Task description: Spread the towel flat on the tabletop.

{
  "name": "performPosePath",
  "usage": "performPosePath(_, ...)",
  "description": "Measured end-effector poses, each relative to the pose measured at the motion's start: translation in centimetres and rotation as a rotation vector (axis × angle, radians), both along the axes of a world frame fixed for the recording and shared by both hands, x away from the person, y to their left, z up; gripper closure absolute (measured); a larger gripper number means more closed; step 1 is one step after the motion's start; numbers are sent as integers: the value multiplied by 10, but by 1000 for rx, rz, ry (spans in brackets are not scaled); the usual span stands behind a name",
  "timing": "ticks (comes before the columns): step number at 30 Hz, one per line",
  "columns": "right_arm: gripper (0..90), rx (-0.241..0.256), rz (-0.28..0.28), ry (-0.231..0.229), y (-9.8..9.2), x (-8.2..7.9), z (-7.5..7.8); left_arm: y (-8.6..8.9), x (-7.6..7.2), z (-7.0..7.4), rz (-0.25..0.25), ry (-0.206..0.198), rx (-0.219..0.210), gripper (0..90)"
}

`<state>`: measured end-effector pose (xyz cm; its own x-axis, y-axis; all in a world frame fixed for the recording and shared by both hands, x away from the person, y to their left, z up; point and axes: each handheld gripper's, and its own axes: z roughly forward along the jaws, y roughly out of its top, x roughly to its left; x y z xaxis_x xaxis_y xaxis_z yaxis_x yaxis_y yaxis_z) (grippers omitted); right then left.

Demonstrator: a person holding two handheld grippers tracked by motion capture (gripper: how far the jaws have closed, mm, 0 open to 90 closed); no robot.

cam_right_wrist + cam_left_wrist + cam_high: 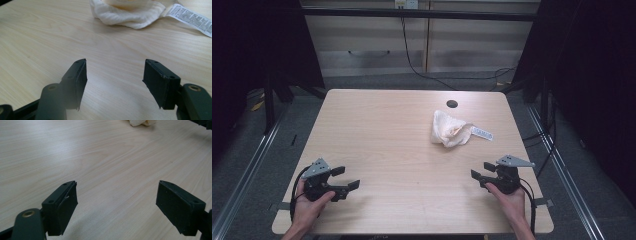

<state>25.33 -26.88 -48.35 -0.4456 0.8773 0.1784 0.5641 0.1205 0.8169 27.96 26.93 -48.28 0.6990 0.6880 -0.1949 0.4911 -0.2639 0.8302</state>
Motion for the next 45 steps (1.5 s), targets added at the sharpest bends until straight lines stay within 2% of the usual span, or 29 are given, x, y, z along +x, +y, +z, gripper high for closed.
performPosePath(2, 354, 12, 14, -5, 0, 2, 1, -1, 1, 0, 4, 3, 3, 169)
performPosePath(5, 358, 2, 25, -1, 0, 9, 4, -4, 3, -2, 2, 9, 15, 180)
performPosePath(7, 361, 29, 51, -19, 0, 14, 8, -5, 4, -2, -2, 1, 24, 187)
performPosePath(10, 365, 16, 61, -31, 3, 21, 14, -6, 4, -1, 0, 3, 25, 190)
performPosePath(11, 383, 8, 77, -57, 7, 30, 19, -5, 4, -1, 3, -2, 29, 190)
performPosePath(13, 383, -4, 83, -50, 11, 38, 25, -4, 3, 0, 12, -1, 18, 190)
performPosePath(15, 384, 17, 91, -42, 14, 46, 30, -2, 4, 0, 11, -2, 18, 190)
performPosePath(17, 386, 4, 87, -42, 16, 50, 32, -2, 4, 0, 16, -1, 12, 190)
performPosePath(18, 385, 5, 99, -39, 19, 59, 35, -1, 4, 0, 19, -4, 14, 190)
performPosePath(19, 385, 5, 99, -39, 19, 59, 35, -1, 4, 0, 19, -4, 14, 190)
performPosePath(20, 383, -5, 107, -4, 22, 68, 38, -1, 4, 0, 19, -3, 13, 190)
performPosePath(21, 378, -12, 118, 7, 24, 72, 39, -1, 4, 0, 15, -3, 16, 190)
performPosePath(24, 362, -29, 123, 22, 26, 80, 41, 0, 4, 0, 17, 1, 12, 189)
performPosePath(25, 336, -38, 124, 35, 28, 90, 41, 0, 4, 0, 20, 1, 15, 190)
performPosePath(28, 335, -64, 131, 50, 29, 102, 43, 2, 5, 0, 20, 1, 19, 190)
performPosePath(30, 337, -61, 133, 72, 30, 111, 44, 2, 5, 0, 23, 2, 15, 190)
performPosePath(37, 345, -104, 139, 90, 31, 135, 53, 4, 5, -1, 5, -4, -1, 176)
performPosePath(39, 353, -99, 145, 100, 29, 142, 55, 4, 5, -1, 10, -4, -3, 177)
performPosePath(42, 329, -67, 134, 115, 25, 154, 56, 5, 5, -1, 12, -3, 2, 176)
performPosePath(45, 316, -74, 128, 134, 25, 161, 54, 5, 5, -1, 12, -2, -1, 176)
